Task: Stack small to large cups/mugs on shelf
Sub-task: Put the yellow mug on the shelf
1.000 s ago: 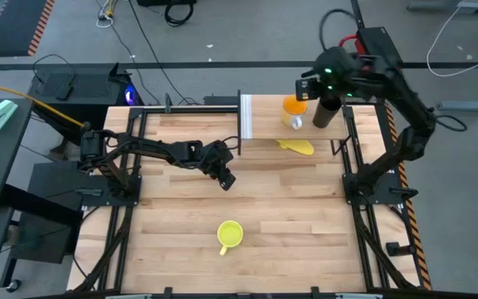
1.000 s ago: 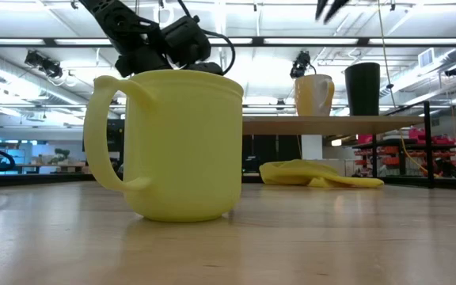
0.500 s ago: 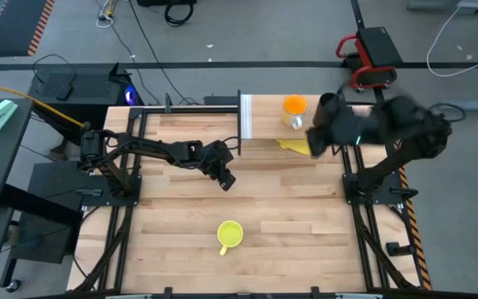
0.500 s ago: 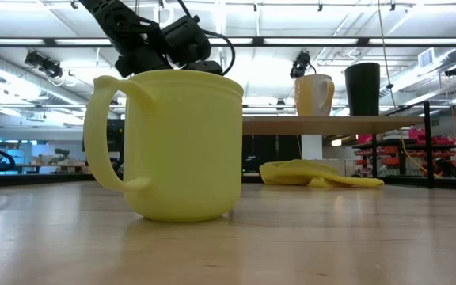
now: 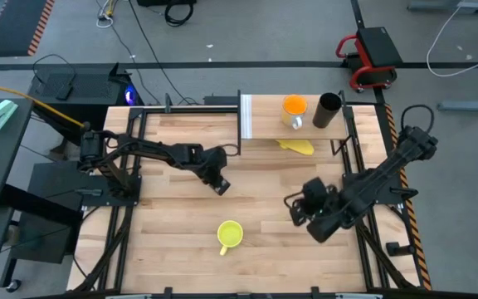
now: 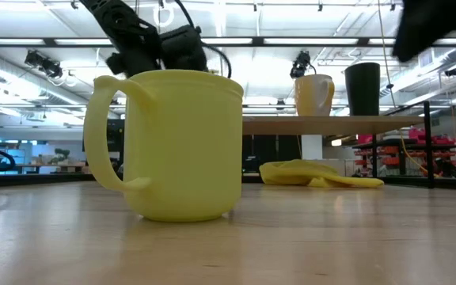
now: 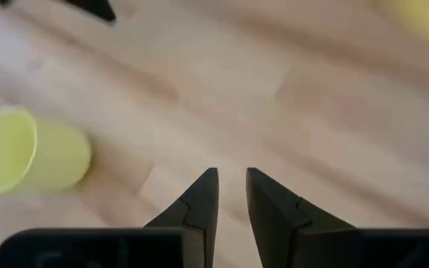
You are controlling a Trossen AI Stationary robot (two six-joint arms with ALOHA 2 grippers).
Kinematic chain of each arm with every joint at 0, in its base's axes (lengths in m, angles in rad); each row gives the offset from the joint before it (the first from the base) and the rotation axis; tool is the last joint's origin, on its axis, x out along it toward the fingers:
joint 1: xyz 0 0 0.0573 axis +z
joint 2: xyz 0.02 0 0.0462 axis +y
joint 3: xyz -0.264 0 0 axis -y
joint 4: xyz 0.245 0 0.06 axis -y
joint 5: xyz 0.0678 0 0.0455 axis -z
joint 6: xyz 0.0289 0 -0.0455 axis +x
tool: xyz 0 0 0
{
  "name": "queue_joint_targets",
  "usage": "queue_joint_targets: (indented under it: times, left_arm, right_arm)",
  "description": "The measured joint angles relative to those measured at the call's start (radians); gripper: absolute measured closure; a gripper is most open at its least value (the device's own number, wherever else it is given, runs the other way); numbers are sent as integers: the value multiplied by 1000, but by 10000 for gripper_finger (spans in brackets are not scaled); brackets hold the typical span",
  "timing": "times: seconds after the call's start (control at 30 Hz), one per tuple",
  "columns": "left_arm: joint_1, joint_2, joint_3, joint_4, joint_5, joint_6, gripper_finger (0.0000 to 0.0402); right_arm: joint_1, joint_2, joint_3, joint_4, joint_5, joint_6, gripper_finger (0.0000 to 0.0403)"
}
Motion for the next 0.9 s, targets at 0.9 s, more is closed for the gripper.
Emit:
queue_joint_targets:
  times: [0.9]
  left_arm:
    - [-552, 0, 0, -334, -77, -386, 391]
  right_arm:
    - [26, 0, -372, 613, -59, 11, 325]
